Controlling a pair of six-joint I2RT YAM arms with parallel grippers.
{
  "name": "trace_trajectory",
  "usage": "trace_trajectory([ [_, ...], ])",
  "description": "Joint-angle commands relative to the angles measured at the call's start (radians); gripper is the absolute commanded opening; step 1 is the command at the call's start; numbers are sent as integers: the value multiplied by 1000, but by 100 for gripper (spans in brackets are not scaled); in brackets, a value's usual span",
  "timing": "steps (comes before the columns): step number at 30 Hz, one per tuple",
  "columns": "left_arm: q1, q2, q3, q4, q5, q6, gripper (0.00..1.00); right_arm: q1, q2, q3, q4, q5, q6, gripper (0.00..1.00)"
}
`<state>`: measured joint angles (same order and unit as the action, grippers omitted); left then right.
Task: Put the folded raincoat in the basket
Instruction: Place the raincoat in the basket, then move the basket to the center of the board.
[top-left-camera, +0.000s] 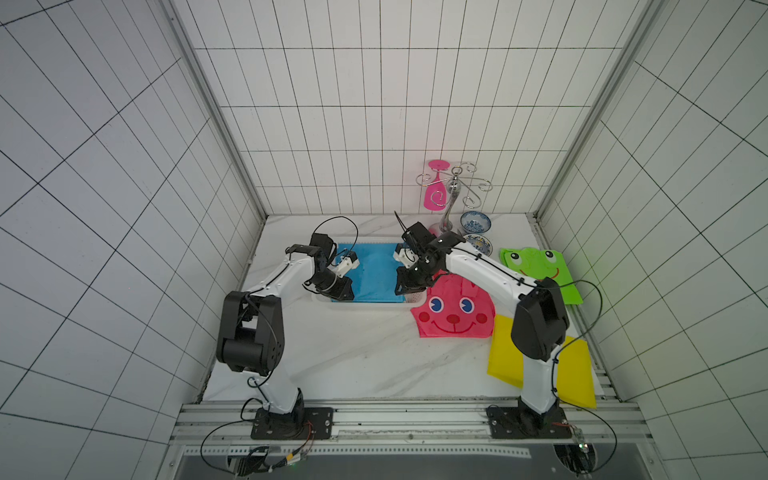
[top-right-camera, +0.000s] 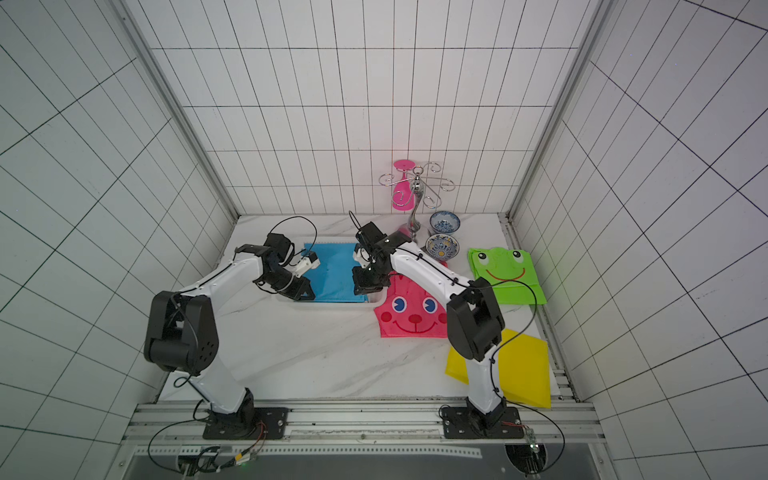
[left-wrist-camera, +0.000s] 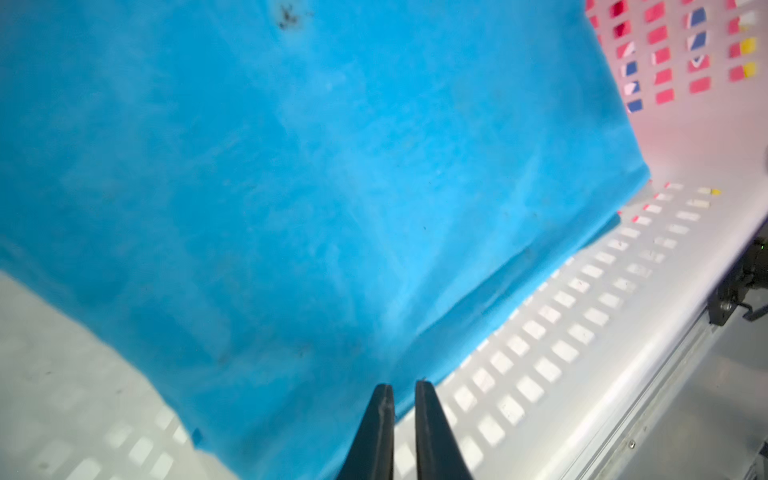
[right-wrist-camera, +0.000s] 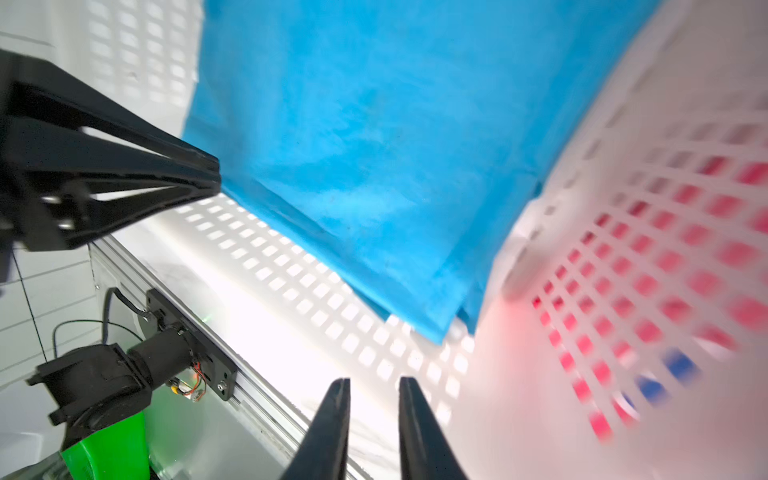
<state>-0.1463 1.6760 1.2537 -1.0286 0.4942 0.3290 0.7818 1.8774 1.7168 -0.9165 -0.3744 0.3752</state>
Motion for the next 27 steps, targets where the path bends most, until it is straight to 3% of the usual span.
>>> trace_trajectory([
  [1, 34, -99, 26, -65, 37, 29, 20, 4, -163, -94, 38, 206, 38, 30],
  [4, 97, -133, 37, -96, 4, -18, 27, -1, -244, -190, 79, 336, 45, 38],
  [6, 153, -151, 26, -110, 7, -6, 45, -20, -258, -204, 76, 377, 60, 40],
  [7, 189, -170, -1, -87, 17, -5, 47, -30, -257, -207, 77, 393, 72, 42],
  [10, 292, -235, -100, 46, 18, -19, 49, -52, -230, -217, 91, 405, 103, 44],
  [12, 321, -275, -174, 132, -68, -27, 51, -55, -199, -224, 109, 409, 117, 45],
  [15, 348, -338, -287, 231, -127, -3, 70, -67, -127, -194, 128, 386, 120, 50],
  [21, 392, -382, -484, 485, -149, 22, 73, -72, 15, -91, 136, 383, 98, 51],
  [27, 395, -420, -528, 515, -154, 26, 74, -74, 150, 26, 124, 375, 8, 39],
])
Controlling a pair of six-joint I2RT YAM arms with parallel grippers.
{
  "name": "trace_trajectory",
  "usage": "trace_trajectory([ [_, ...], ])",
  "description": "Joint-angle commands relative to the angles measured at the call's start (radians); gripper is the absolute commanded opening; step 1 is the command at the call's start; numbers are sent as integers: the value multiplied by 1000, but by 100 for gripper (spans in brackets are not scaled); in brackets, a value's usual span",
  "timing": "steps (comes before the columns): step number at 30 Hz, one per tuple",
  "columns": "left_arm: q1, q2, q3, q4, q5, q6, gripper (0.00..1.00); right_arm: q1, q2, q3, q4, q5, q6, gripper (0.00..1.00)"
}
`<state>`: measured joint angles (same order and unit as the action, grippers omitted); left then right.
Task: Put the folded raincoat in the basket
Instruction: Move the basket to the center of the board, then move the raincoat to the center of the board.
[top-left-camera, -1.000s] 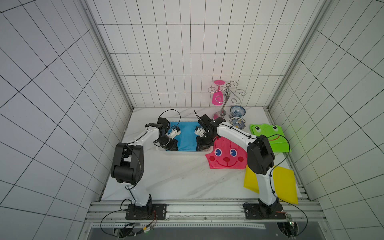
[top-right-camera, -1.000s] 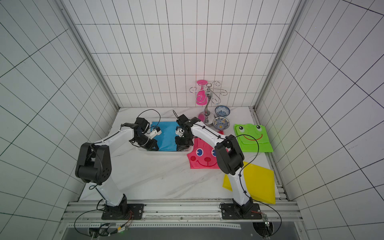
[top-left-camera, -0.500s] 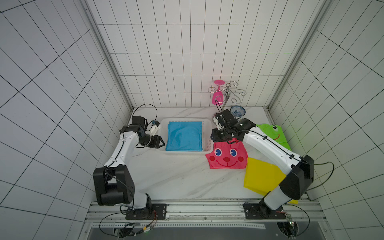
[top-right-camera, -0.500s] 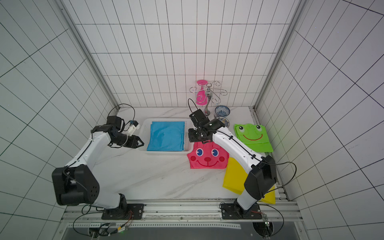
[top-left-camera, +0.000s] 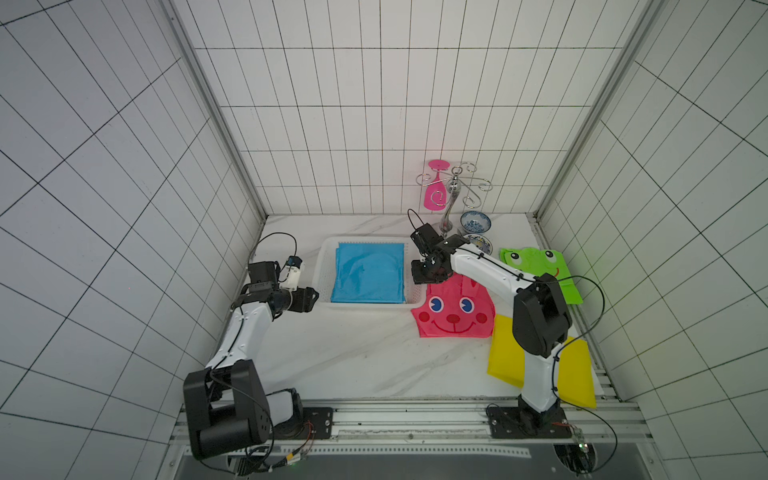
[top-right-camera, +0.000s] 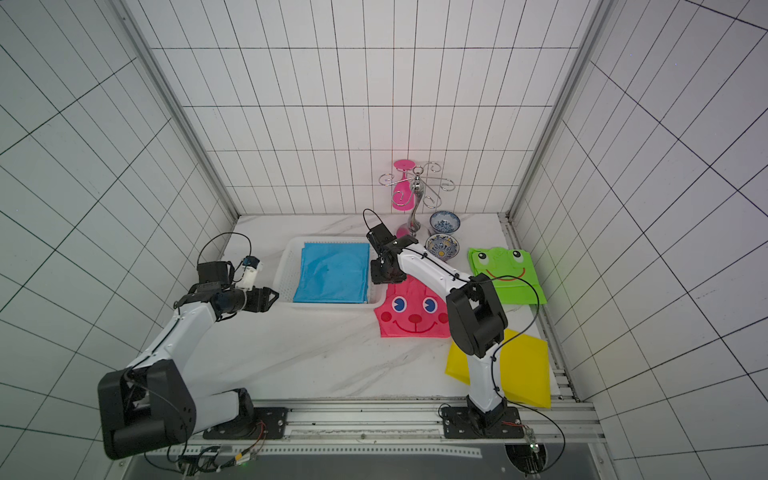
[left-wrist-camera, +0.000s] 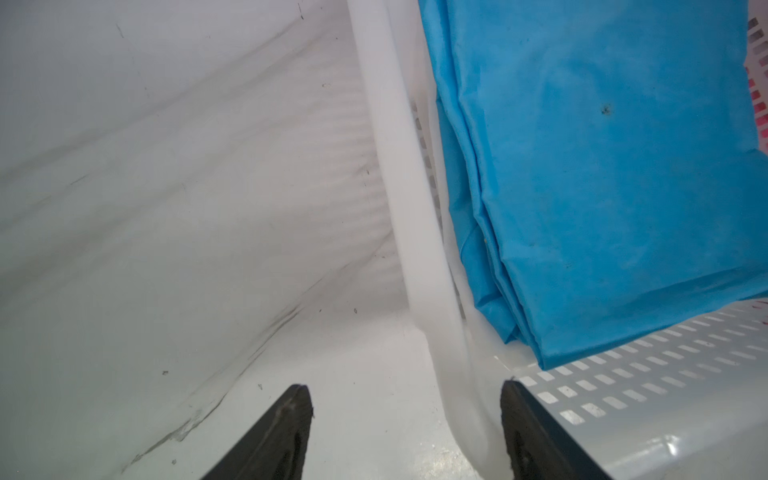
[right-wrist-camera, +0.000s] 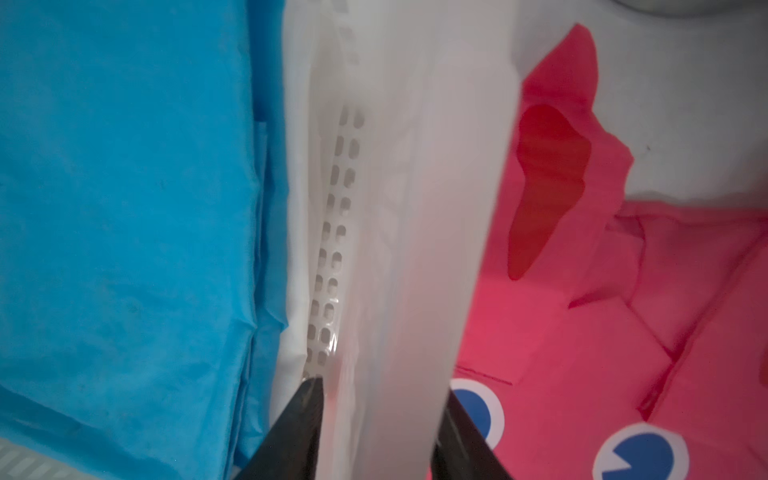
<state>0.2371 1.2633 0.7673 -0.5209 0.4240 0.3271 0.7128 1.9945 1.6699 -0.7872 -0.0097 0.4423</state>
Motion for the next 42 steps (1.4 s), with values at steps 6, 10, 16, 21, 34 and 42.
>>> trace_trajectory([
  [6, 16, -61, -40, -45, -10, 52, 74, -5, 107, 160, -59, -7, -196, 25],
  [10, 26, -105, 9, -155, 143, 94, 75, -9, 144, 198, -83, 11, -271, 22],
  [16, 28, -140, 58, -223, 222, 105, 76, -15, 201, 289, -104, 34, -233, 29],
  [21, 32, -122, 87, -262, 200, 138, 76, -16, 141, 289, -98, -29, -158, 37],
  [34, -94, -159, 225, -498, 314, 434, 81, -41, -479, -285, -67, 149, -60, 51],
  [42, -466, -107, 118, -178, 4, 277, 81, -116, -651, -684, 55, -115, 53, 52],
])
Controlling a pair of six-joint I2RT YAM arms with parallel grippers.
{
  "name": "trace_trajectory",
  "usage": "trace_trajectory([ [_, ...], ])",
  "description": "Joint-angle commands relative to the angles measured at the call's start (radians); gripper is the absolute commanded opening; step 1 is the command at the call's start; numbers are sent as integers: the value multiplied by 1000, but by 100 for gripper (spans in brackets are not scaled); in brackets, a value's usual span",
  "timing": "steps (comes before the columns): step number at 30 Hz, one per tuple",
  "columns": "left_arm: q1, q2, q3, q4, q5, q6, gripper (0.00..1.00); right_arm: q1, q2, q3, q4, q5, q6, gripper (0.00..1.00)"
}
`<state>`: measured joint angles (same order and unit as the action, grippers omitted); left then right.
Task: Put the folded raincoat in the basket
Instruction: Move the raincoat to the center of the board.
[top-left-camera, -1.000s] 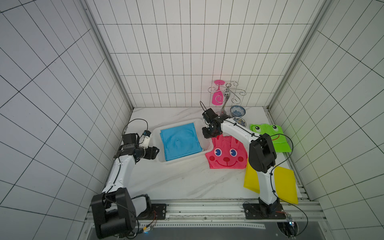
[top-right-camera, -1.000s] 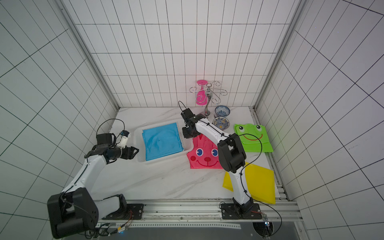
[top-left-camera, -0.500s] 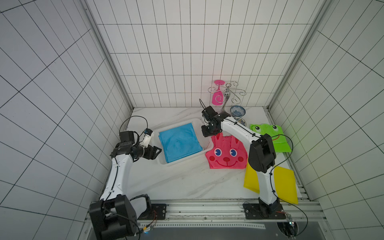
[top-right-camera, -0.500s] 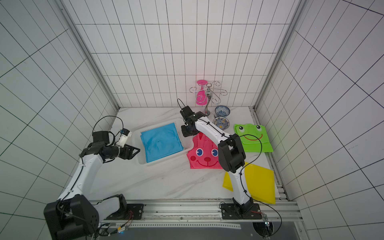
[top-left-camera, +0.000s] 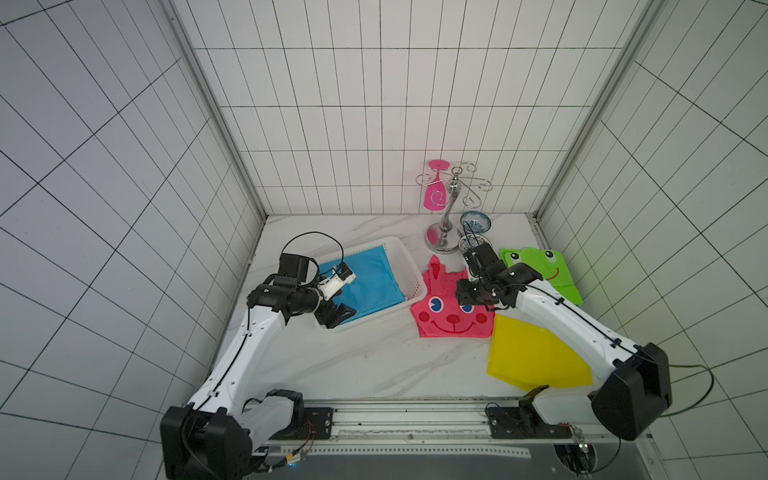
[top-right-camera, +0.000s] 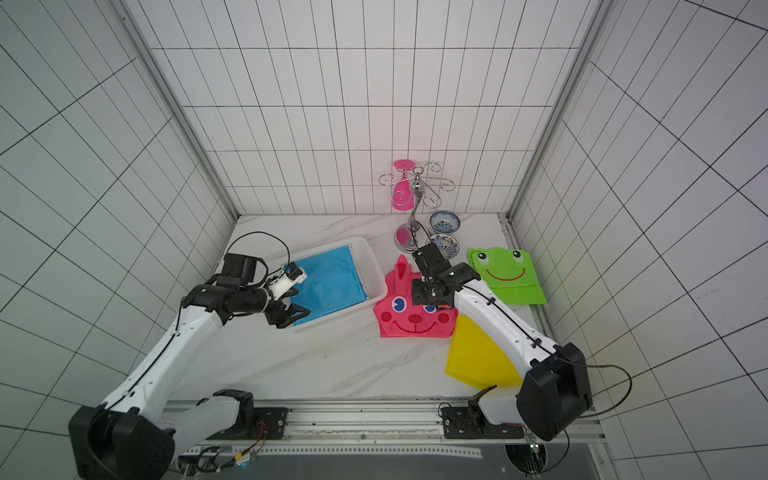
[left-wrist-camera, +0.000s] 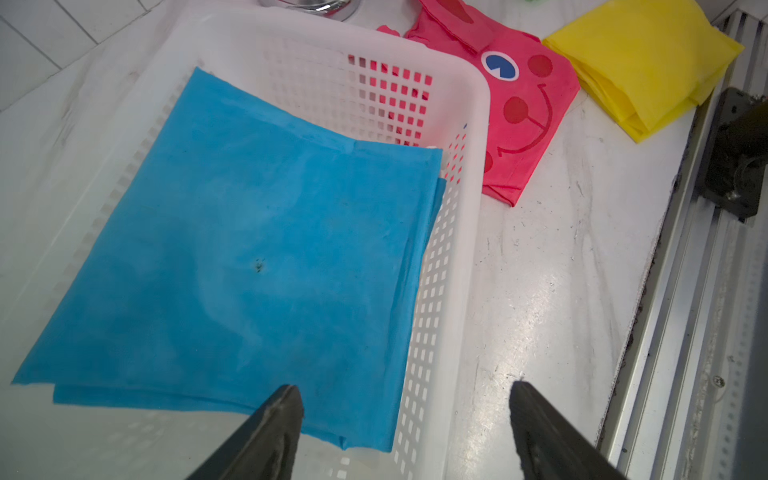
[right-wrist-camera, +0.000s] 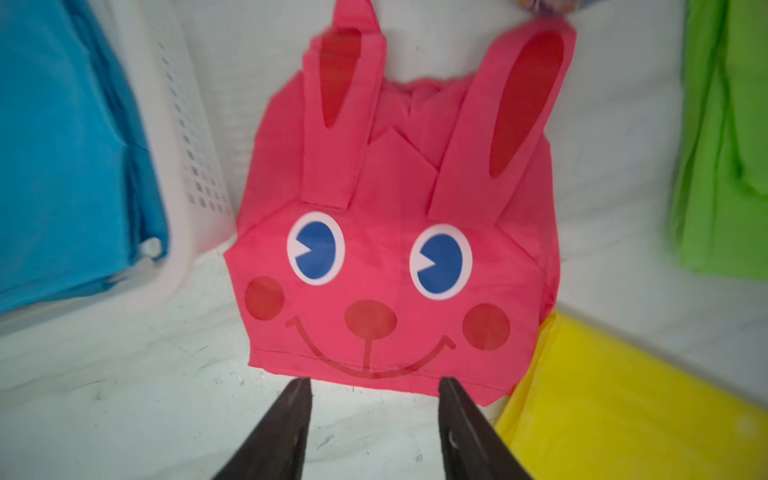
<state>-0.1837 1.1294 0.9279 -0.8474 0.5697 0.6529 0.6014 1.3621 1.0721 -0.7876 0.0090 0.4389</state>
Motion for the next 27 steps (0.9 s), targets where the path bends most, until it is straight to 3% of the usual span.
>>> trace_trajectory([
  [1, -63, 46, -57, 189, -170, -47, 81, -6, -16, -122, 102, -162, 66, 51],
  [6, -100, 150, -67, 268, -255, -46, 78, -8, 49, -156, 148, -149, 95, 52],
  [12, -107, 236, -37, 239, -297, -77, 72, -9, 202, -149, 270, -214, 122, 51],
  [18, -108, 217, 16, 112, -174, -78, 74, -9, 285, -157, 332, -266, 130, 48],
  [24, -108, 227, 91, 6, -129, -95, 77, -10, 279, -166, 337, -264, 126, 48],
  [27, -115, 215, 128, -75, -21, -97, 79, -10, 279, -168, 331, -248, 134, 49],
])
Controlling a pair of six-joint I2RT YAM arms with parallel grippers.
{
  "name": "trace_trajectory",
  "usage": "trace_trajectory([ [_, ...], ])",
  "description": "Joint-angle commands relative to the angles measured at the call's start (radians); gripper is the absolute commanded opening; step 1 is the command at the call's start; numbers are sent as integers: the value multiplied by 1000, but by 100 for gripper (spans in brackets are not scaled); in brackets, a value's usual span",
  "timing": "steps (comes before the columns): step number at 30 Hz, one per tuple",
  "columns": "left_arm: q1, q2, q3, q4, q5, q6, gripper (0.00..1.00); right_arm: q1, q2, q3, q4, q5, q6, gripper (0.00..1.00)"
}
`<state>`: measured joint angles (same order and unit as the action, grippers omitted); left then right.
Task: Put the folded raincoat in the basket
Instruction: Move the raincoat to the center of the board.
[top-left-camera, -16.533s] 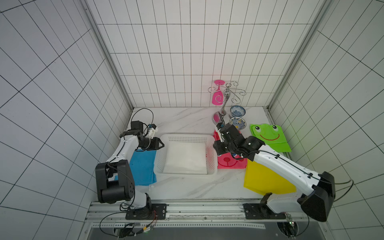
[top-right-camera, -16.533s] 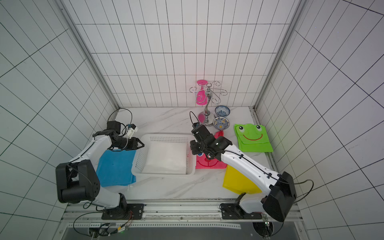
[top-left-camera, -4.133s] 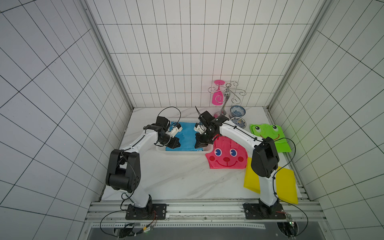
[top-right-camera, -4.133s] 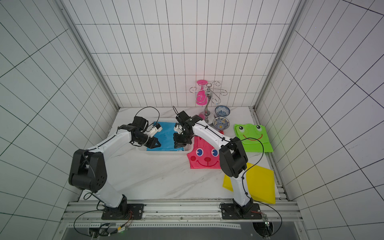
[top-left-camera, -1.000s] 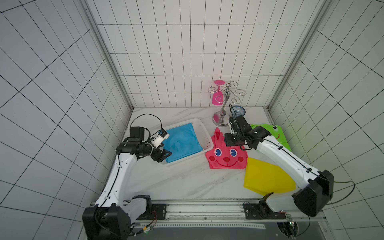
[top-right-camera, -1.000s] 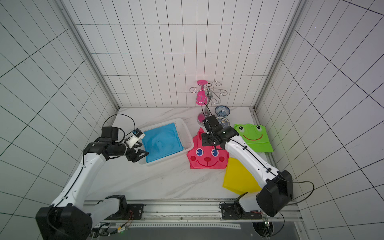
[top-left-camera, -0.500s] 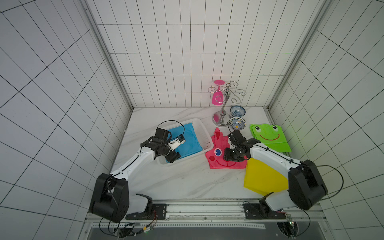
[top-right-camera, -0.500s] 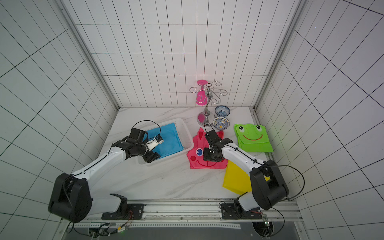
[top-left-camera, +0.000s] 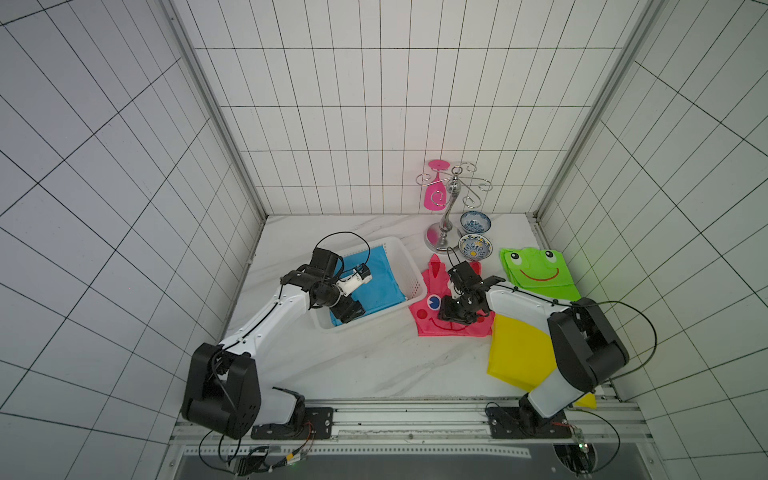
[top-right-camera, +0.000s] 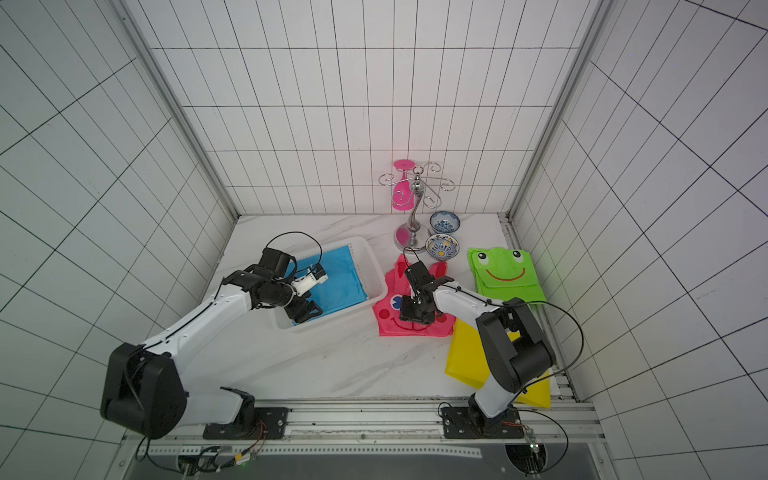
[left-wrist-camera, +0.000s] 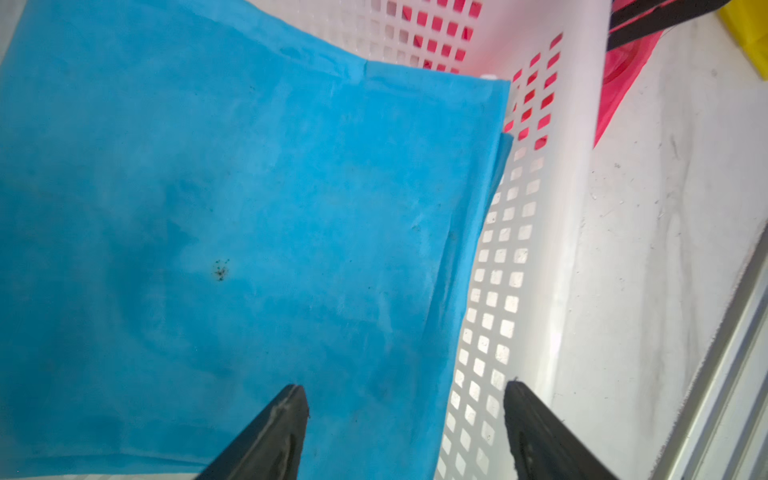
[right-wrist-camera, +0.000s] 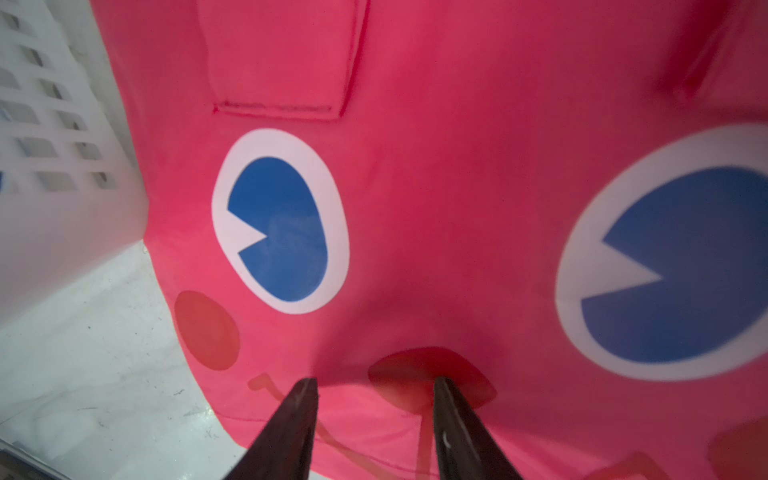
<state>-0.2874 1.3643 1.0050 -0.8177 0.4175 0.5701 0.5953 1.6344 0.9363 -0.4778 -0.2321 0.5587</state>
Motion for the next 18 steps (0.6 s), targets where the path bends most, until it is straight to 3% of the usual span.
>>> trace_trajectory([
  [1, -26, -30, 49, -113, 152, -29, 79, -3, 6, -33, 20, 0, 19, 48],
  [3, -71, -50, 15, -100, 140, -37, 80, -3, 6, -35, 20, 1, 21, 48],
  [5, -107, -65, -48, -28, 56, -48, 80, -4, 8, -36, 24, -12, 23, 48],
  [12, -120, -48, -109, 142, -235, -85, 73, 0, 16, -50, 31, -74, 26, 48],
  [18, -121, -50, -117, 182, -274, -58, 62, 1, -7, -57, -2, -77, 11, 48],
])
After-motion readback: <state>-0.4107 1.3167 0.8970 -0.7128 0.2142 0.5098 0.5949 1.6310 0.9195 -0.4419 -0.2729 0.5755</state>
